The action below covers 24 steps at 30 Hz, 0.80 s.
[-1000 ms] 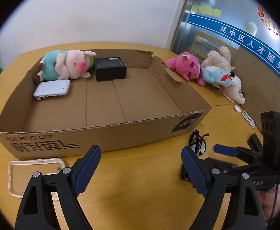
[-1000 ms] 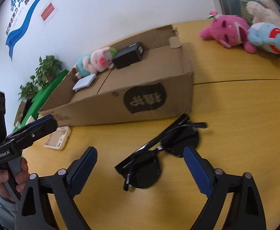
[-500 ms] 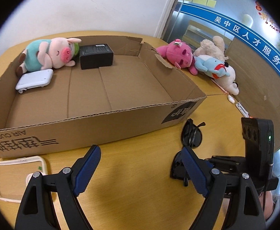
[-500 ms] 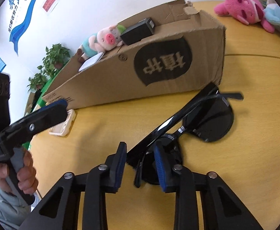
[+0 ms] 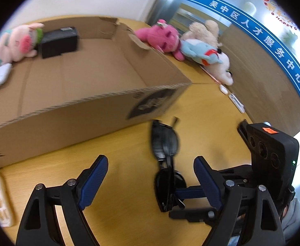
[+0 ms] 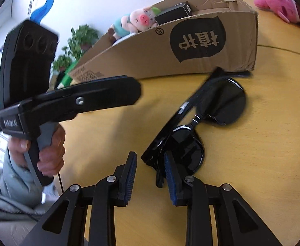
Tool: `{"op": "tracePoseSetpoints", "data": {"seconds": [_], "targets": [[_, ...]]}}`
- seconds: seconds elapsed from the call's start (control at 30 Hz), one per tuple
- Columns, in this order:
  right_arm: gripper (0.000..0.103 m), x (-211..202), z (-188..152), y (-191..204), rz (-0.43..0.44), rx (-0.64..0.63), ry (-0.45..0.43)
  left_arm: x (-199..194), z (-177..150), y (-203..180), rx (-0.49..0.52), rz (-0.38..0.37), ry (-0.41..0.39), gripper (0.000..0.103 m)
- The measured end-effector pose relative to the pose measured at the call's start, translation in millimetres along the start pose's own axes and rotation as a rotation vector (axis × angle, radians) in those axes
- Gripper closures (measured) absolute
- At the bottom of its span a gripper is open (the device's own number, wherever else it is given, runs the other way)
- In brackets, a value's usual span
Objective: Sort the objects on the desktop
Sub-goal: 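Grasp the black sunglasses by the frame with the right gripper, then lift the sunglasses and carry them over the cardboard box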
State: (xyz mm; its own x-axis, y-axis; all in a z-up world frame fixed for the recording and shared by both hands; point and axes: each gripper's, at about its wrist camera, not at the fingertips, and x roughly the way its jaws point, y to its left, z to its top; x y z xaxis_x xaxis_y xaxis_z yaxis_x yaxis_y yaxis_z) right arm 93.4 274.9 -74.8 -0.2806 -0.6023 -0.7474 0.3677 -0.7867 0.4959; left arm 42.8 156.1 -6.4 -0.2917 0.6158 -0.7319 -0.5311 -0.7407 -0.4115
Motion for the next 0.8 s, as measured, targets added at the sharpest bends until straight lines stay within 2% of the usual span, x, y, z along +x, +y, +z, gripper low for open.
{"op": "tracePoseSetpoints", "data": {"seconds": [0.03, 0.1, 0.13, 0.17, 0.2, 0.23, 0.27, 0.3, 0.33, 0.37, 0.47, 0.5, 0.8], "targets": [[0.066, -2.7, -1.1, 0.4, 0.001, -0.011, 0.004, 5.4, 1.0, -1.2, -0.003, -0.009, 0.010, 0.020], [0.045, -8.4, -3.1, 1.5, -0.001, -0.021, -0.003, 17.1, 3.2, -4.9, 0.001, -0.017, 0.037, 0.021], [0.041, -11.6, -3.9, 1.7, 0.000, -0.017, -0.012, 22.5, 3.7, -6.4, 0.002, -0.022, 0.045, 0.022], [0.035, -13.9, -4.4, 1.9, 0.005, -0.012, -0.022, 26.9, 3.7, -7.6, 0.002, -0.028, 0.054, 0.028], [0.034, -16.1, -4.6, 2.2, 0.012, -0.005, -0.035, 32.0, 3.7, -8.5, 0.002, -0.039, 0.070, 0.040], [0.034, -16.5, -4.2, 2.5, 0.014, -0.002, -0.041, 36.8, 3.7, -8.5, -0.001, -0.050, 0.084, 0.047], [0.034, -16.2, -3.4, 2.7, 0.010, 0.001, -0.046, 41.8, 3.4, -7.8, -0.010, -0.058, 0.097, 0.061], [0.034, -15.5, -1.9, 2.6, -0.004, 0.003, -0.054, 45.8, 3.0, -6.5, -0.019, -0.054, 0.107, 0.069], [0.034, -14.3, 0.2, 2.0, -0.015, 0.008, -0.061, 48.7, 2.7, -4.5, -0.031, -0.052, 0.111, 0.071], [0.038, -12.8, 2.7, 0.6, -0.022, 0.014, -0.067, 48.9, 2.1, -2.0, -0.047, -0.059, 0.107, 0.075], [0.070, -7.2, 7.5, -4.7, -0.051, 0.030, -0.068, 47.5, -0.2, 2.7, -0.077, -0.086, 0.094, 0.086], [0.075, -6.8, 7.9, -5.7, -0.049, 0.032, -0.070, 46.3, -0.6, 3.3, -0.080, -0.091, 0.091, 0.089], [0.076, -4.5, 4.9, 0.3, -0.036, 0.030, -0.060, 38.7, -4.9, 6.2, -0.095, -0.076, 0.081, 0.092]]}}
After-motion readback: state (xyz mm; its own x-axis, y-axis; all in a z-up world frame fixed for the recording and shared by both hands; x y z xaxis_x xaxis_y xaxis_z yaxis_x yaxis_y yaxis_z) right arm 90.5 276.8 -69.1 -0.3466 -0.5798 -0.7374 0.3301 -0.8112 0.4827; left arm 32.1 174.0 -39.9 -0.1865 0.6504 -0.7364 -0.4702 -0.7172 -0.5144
